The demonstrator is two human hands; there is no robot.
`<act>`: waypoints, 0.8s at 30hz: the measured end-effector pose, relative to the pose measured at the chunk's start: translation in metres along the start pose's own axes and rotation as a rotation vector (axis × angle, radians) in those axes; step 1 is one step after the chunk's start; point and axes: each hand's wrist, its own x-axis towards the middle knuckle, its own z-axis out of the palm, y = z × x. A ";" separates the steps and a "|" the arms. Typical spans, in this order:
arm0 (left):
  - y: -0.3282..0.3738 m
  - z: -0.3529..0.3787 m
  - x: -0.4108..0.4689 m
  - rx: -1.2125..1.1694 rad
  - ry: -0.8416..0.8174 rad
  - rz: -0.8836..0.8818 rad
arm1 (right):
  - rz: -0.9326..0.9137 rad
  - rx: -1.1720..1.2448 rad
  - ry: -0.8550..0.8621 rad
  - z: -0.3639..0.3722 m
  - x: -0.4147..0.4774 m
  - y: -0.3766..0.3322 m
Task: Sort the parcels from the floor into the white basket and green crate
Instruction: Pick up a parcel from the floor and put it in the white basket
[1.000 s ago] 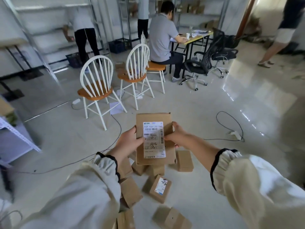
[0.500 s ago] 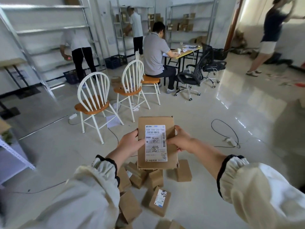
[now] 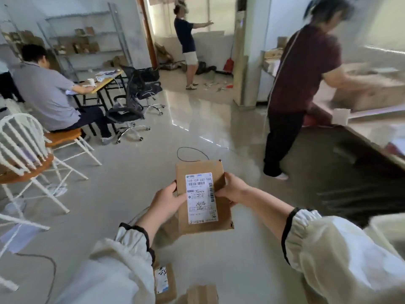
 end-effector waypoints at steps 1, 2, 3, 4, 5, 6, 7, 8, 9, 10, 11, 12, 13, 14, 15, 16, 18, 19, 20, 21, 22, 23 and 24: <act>0.012 0.016 0.005 0.006 -0.036 0.023 | 0.024 0.018 0.039 -0.016 -0.006 0.012; 0.027 0.036 0.011 0.017 -0.081 0.059 | 0.050 0.028 0.093 -0.036 -0.015 0.028; 0.044 0.057 0.015 0.032 -0.126 0.097 | 0.071 0.028 0.146 -0.055 -0.025 0.043; 0.059 0.077 0.019 0.048 -0.167 0.136 | 0.087 0.026 0.194 -0.074 -0.034 0.056; 0.077 0.100 0.022 0.061 -0.219 0.178 | 0.110 0.035 0.250 -0.095 -0.046 0.073; 0.095 0.124 0.023 0.071 -0.265 0.215 | 0.135 0.053 0.297 -0.115 -0.058 0.089; 0.112 0.147 0.024 0.080 -0.306 0.247 | 0.159 0.075 0.343 -0.134 -0.071 0.105; 0.129 0.170 0.024 0.086 -0.350 0.278 | 0.183 0.096 0.388 -0.153 -0.083 0.121; 0.145 0.193 0.023 0.089 -0.394 0.307 | 0.207 0.118 0.429 -0.171 -0.095 0.136; 0.161 0.215 0.023 0.085 -0.438 0.331 | 0.230 0.142 0.466 -0.188 -0.107 0.150; 0.177 0.236 0.021 0.075 -0.478 0.352 | 0.251 0.165 0.501 -0.205 -0.117 0.165; 0.191 0.258 0.020 0.066 -0.512 0.369 | 0.274 0.190 0.533 -0.221 -0.127 0.178; 0.205 0.277 0.018 0.062 -0.543 0.385 | 0.296 0.219 0.563 -0.236 -0.136 0.191; 0.219 0.297 0.017 0.065 -0.571 0.404 | 0.320 0.248 0.591 -0.251 -0.145 0.203; 0.232 0.315 0.015 0.077 -0.599 0.426 | 0.344 0.271 0.617 -0.266 -0.154 0.214; 0.246 0.333 0.014 0.091 -0.625 0.452 | 0.364 0.285 0.637 -0.280 -0.162 0.224; 0.273 0.366 0.009 0.112 -0.678 0.499 | 0.389 0.310 0.671 -0.307 -0.180 0.244; 0.286 0.383 0.006 0.119 -0.705 0.517 | 0.398 0.322 0.691 -0.320 -0.189 0.254; 0.298 0.398 0.003 0.125 -0.728 0.531 | 0.406 0.330 0.716 -0.332 -0.197 0.263; 0.309 0.413 -0.001 0.131 -0.745 0.541 | 0.417 0.336 0.741 -0.342 -0.206 0.272; 0.319 0.427 -0.005 0.134 -0.761 0.548 | 0.428 0.346 0.763 -0.351 -0.214 0.280; 0.328 0.441 -0.010 0.133 -0.781 0.553 | 0.439 0.357 0.780 -0.360 -0.221 0.289; 0.336 0.455 -0.014 0.133 -0.804 0.561 | 0.448 0.370 0.796 -0.367 -0.228 0.297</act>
